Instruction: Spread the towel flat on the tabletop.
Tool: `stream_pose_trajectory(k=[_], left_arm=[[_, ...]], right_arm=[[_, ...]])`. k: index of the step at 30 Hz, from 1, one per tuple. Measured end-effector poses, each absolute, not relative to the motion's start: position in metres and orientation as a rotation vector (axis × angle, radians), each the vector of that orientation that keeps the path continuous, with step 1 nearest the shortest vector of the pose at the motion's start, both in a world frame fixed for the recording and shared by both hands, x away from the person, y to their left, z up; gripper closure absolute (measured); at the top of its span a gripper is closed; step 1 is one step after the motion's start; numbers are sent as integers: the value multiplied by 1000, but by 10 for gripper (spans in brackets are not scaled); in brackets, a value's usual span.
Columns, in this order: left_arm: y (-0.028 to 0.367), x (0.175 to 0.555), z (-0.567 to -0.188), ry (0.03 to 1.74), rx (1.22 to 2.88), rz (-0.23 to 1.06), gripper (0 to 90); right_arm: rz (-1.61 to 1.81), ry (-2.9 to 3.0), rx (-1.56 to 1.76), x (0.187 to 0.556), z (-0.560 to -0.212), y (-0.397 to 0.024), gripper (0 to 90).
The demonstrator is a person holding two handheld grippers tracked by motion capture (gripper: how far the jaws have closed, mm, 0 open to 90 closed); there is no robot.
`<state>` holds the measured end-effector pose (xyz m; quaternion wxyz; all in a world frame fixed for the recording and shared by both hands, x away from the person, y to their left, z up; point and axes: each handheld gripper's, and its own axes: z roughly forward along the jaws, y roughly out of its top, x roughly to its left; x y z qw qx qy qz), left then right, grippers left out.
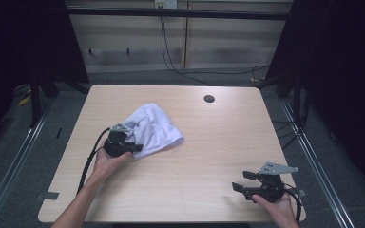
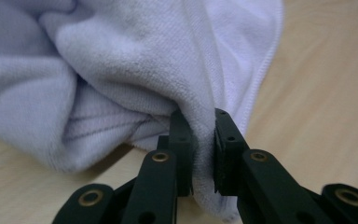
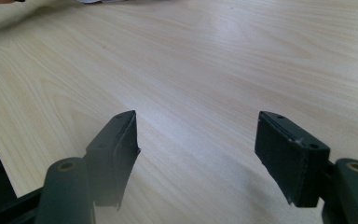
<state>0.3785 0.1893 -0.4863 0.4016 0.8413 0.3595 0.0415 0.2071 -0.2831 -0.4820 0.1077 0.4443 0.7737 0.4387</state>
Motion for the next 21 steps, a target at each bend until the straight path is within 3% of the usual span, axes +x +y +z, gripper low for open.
stream_pose_trajectory(k=[4, 14, 21], left_arm=[[184, 355, -481, 843, 2108, 124, 807], [174, 281, -464, 706, 2053, -136, 806], [165, 279, -447, 655, 1951, -163, 802]], right_arm=[[1298, 2267, 1307, 209, -480, -278, 305], [1306, 2385, 1187, 225, -479, -235, 346], [1279, 2469, 1109, 240, -490, -204, 363]])
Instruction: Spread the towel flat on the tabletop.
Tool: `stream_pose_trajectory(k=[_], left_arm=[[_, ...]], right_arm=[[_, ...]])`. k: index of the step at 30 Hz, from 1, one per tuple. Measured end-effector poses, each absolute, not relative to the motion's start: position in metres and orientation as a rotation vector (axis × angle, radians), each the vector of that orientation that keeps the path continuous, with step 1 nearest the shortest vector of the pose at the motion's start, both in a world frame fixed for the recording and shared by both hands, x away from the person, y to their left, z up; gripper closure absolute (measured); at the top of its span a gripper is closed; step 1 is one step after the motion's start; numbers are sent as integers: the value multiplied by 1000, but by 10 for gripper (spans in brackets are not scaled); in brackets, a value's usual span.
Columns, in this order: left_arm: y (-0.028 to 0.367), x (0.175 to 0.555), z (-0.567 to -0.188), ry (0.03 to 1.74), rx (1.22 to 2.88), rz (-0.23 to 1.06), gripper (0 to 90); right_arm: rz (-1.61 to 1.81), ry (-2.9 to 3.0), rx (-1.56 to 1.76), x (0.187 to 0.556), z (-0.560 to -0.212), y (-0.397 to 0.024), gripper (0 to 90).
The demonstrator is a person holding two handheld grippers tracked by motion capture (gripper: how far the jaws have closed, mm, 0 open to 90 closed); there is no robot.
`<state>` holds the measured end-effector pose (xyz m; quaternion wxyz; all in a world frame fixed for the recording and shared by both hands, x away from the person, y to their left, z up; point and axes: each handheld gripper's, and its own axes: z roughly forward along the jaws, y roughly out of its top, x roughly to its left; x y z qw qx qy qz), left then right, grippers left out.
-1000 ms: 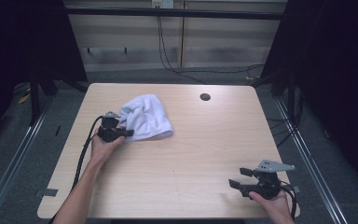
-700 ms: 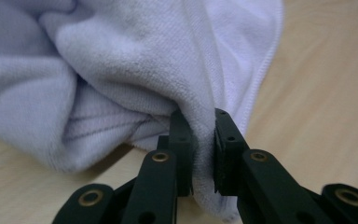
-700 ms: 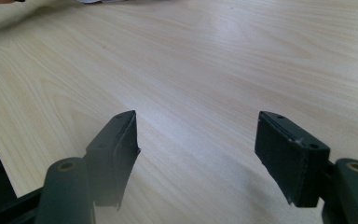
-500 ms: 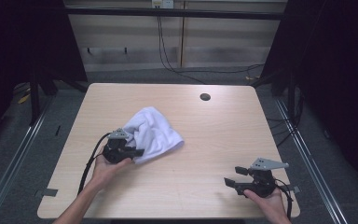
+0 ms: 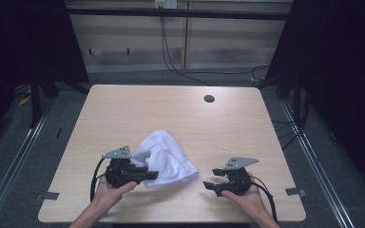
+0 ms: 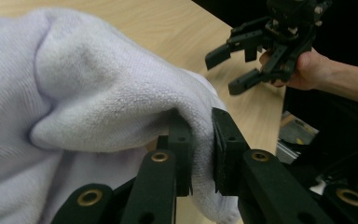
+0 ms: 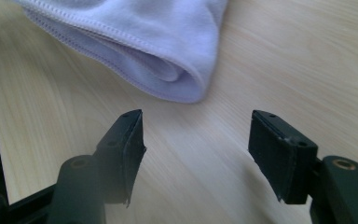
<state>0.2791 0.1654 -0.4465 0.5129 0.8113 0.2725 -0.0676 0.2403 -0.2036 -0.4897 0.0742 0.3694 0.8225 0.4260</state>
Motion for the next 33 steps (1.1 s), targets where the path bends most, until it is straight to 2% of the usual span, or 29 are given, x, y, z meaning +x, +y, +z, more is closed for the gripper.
stream_pose_trajectory(k=[5, 6, 8, 12, 14, 15, 17, 19, 22, 28, 29, 30, 33], left_arm=[[160, 280, -448, 652, 1964, -151, 788], [158, 281, -449, 652, 1973, -134, 784], [159, 281, -449, 657, 1972, -133, 763], [163, 279, -450, 665, 1980, -116, 710], [164, 276, -451, 660, 2004, -92, 685], [164, 276, -451, 660, 2004, -92, 680], [165, 272, -452, 647, 2036, -57, 679], [166, 272, -452, 638, 2034, -33, 747], [168, 274, -448, 636, 2012, -27, 786], [176, 277, -410, 583, 1938, 58, 797], [179, 280, -390, 566, 1888, 91, 802], [179, 280, -390, 566, 1888, 91, 801], [181, 285, -359, 552, 1814, 140, 804]], right_arm=[[1276, 2485, 1074, 253, -493, -189, 435], [1261, 2485, 1057, 260, -495, -183, 514], [1226, 2477, 1038, 268, -498, -178, 589], [1196, 2461, 1060, 281, -502, -172, 638], [1244, 2452, 1071, 285, -503, -172, 754], [1271, 2445, 1073, 286, -502, -172, 874], [1342, 2413, 1065, 284, -492, -174, 892], [1407, 2381, 1055, 282, -482, -177, 894], [1491, 2341, 1043, 279, -462, -183, 893], [1553, 2267, 991, 276, -427, -190, 894], [1570, 2243, 958, 277, -409, -191, 894], [1570, 2243, 958, 277, -409, -191, 894], [1666, 2207, 959, 282, -377, -197, 894]])
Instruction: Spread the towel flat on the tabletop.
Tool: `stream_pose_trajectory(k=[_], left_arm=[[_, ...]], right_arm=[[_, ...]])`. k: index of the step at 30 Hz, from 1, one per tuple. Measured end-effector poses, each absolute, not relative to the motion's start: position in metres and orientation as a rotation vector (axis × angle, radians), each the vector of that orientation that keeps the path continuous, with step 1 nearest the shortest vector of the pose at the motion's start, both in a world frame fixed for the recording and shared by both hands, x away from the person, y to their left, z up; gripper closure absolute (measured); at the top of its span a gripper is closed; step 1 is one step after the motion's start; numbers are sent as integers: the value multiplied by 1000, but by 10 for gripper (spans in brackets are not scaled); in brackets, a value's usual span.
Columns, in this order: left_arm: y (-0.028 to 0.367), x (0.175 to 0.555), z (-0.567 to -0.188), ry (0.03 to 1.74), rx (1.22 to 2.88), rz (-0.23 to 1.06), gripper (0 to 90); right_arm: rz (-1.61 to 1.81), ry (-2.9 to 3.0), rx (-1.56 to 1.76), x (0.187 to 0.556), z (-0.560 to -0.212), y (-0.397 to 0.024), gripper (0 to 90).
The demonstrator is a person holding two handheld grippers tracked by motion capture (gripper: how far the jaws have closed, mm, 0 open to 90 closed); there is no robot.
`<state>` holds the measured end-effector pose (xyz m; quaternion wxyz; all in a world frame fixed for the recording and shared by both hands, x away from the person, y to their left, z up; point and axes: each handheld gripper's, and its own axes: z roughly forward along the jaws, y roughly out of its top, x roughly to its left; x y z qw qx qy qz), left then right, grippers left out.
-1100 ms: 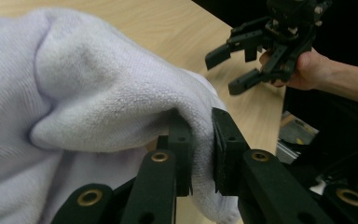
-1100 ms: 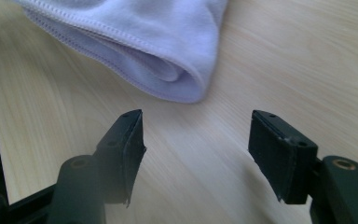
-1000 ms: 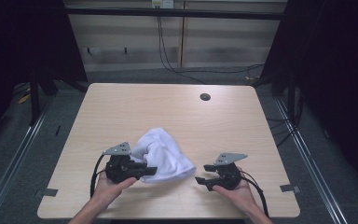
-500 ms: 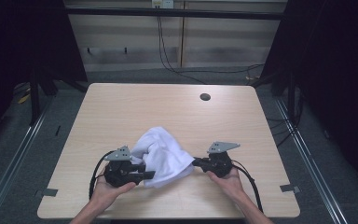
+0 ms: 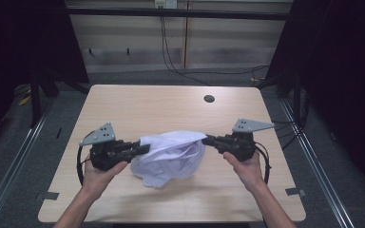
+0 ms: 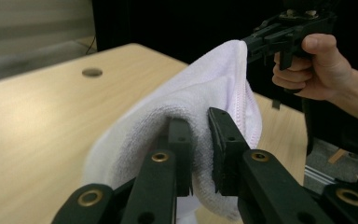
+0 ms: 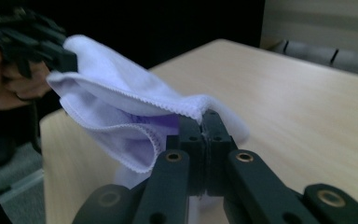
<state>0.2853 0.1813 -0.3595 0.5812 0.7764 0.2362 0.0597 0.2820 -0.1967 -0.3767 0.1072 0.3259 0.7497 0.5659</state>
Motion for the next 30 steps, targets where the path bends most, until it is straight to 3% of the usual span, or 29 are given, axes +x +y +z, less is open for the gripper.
stream_pose_trajectory(k=[10, 15, 18, 19, 21, 23, 26, 28, 30], left_arm=[[176, 291, -285, 452, 1678, 106, 811], [169, 303, -288, 495, 1691, 191, 804], [164, 338, -335, 632, 1743, 169, 800], [162, 354, -364, 661, 1772, 188, 781], [161, 366, -385, 720, 1781, 140, 748], [164, 386, -429, 855, 1839, 122, 717], [179, 385, -438, 907, 1826, 138, 547], [194, 379, -434, 904, 1825, 151, 506], [200, 376, -432, 899, 1813, 150, 489]], right_arm=[[1769, 2082, 862, 283, -291, -209, 893], [1735, 2060, 865, 288, -281, -211, 893], [1642, 2134, 966, 313, -317, -209, 891], [1539, 2212, 1028, 336, -358, -208, 891], [1483, 2265, 1135, 354, -396, -207, 891], [1416, 2304, 1220, 367, -432, -204, 872], [1290, 2321, 1299, 379, -461, -203, 740], [1259, 2291, 1327, 378, -466, -206, 606], [1321, 2261, 1332, 373, -464, -213, 581]])
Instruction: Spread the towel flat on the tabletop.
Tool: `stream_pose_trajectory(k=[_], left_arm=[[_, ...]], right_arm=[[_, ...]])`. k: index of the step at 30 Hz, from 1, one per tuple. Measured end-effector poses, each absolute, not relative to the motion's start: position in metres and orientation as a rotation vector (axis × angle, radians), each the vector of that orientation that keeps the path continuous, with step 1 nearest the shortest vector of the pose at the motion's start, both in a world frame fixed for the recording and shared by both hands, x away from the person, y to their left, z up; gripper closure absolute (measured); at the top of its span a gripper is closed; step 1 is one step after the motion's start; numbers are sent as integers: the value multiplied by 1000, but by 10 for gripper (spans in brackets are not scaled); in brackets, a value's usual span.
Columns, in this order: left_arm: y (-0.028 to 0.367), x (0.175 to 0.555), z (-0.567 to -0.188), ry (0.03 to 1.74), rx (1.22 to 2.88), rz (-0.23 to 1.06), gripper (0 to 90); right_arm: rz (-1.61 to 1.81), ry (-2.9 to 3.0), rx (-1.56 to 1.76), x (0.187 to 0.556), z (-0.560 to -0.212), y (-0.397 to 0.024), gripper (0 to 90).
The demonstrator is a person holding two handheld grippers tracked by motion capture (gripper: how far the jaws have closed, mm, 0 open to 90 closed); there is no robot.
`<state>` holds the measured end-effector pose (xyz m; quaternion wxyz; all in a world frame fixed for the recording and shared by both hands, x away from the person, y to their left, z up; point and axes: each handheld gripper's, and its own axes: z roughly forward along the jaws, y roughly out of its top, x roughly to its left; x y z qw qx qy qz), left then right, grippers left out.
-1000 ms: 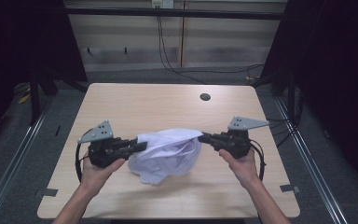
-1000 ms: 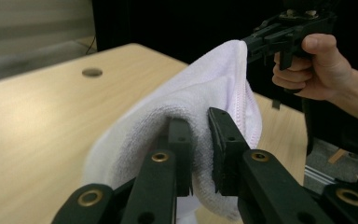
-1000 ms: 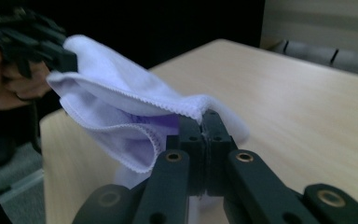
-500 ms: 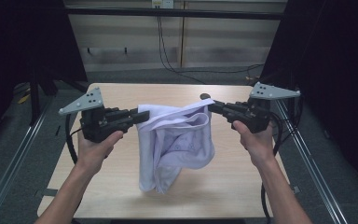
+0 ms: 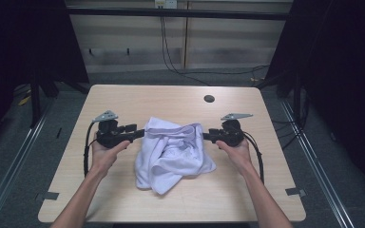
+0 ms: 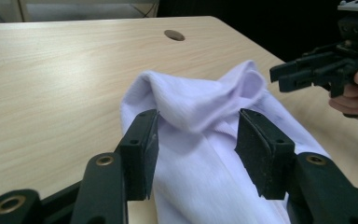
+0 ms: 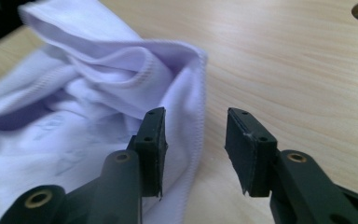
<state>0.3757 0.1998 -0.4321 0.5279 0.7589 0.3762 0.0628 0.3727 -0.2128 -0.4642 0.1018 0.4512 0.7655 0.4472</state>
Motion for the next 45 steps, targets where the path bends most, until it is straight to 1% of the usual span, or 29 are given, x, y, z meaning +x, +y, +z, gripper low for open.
stream_pose_trajectory(k=[2, 3, 5, 6, 7, 8, 9, 10, 13, 14, 15, 16, 17, 19, 20, 21, 22, 24, 25, 28, 29, 30, 32, 38, 40, 41, 42, 43, 45], left_arm=[[208, 361, -431, 862, 1838, 136, 512], [208, 361, -431, 862, 1838, 136, 535], [202, 343, -441, 792, 1885, 84, 577], [198, 339, -447, 772, 1903, 67, 617], [198, 339, -447, 772, 1903, 67, 635], [190, 336, -453, 753, 1943, 61, 635], [184, 336, -456, 732, 1975, 41, 643], [175, 336, -460, 708, 2001, 23, 646], [168, 338, -465, 704, 1996, -1, 594], [161, 339, -469, 712, 2033, 14, 571], [161, 339, -469, 712, 2033, 14, 550], [159, 340, -472, 714, 2045, 18, 550], [157, 341, -474, 720, 2051, 28, 534], [152, 342, -479, 720, 2074, 63, 475], [151, 342, -481, 721, 2081, 54, 445], [148, 343, -484, 723, 2096, 44, 445], [145, 343, -487, 715, 2120, 42, 425], [141, 342, -492, 722, 2156, 60, 417], [140, 340, -491, 720, 2176, 90, 468], [143, 339, -491, 715, 2202, 136, 709], [145, 339, -491, 713, 2191, 137, 778], [149, 340, -490, 715, 2175, 121, 815], [155, 340, -485, 717, 2138, 119, 851], [180, 336, -461, 730, 1978, 97, 858], [189, 335, -455, 737, 1939, 95, 858], [189, 335, -455, 737, 1939, 95, 858], [194, 334, -452, 744, 1912, 84, 858], [200, 334, -448, 742, 1890, 82, 859], [208, 333, -444, 751, 1851, 78, 861]], right_arm=[[1374, 2227, 1327, 362, -458, -218, 549], [1391, 2214, 1317, 355, -455, -219, 539], [1458, 2208, 1273, 342, -449, -218, 531], [1499, 2215, 1252, 335, -446, -216, 532], [1556, 2232, 1219, 329, -445, -213, 538], [1556, 2232, 1219, 329, -445, -213, 538], [1592, 2271, 1182, 322, -446, -205, 540], [1578, 2366, 1109, 316, -450, -186, 542], [1589, 2474, 1049, 313, -463, -160, 525], [1547, 2503, 1028, 313, -467, -151, 507], [1547, 2503, 1028, 313, -467, -151, 507], [1527, 2527, 1016, 313, -472, -144, 492], [1500, 2542, 1012, 313, -477, -137, 458], [1436, 2573, 1001, 312, -489, -125, 420], [1377, 2576, 985, 310, -493, -120, 420], [1377, 2576, 985, 310, -493, -120, 420], [1363, 2571, 988, 308, -496, -118, 435], [1328, 2554, 1002, 308, -498, -117, 557], [1301, 2563, 1006, 308, -499, -119, 665], [1280, 2562, 1017, 308, -499, -122, 783], [1282, 2560, 1014, 308, -497, -123, 800], [1281, 2562, 1022, 308, -496, -125, 806], [1292, 2554, 1026, 308, -493, -130, 817], [1348, 2454, 1087, 305, -472, -164, 824], [1367, 2413, 1098, 302, -464, -179, 829], [1367, 2413, 1098, 302, -464, -179, 829], [1373, 2399, 1102, 300, -460, -187, 831], [1382, 2360, 1120, 293, -453, -206, 832], [1383, 2346, 1130, 291, -452, -213, 832]])
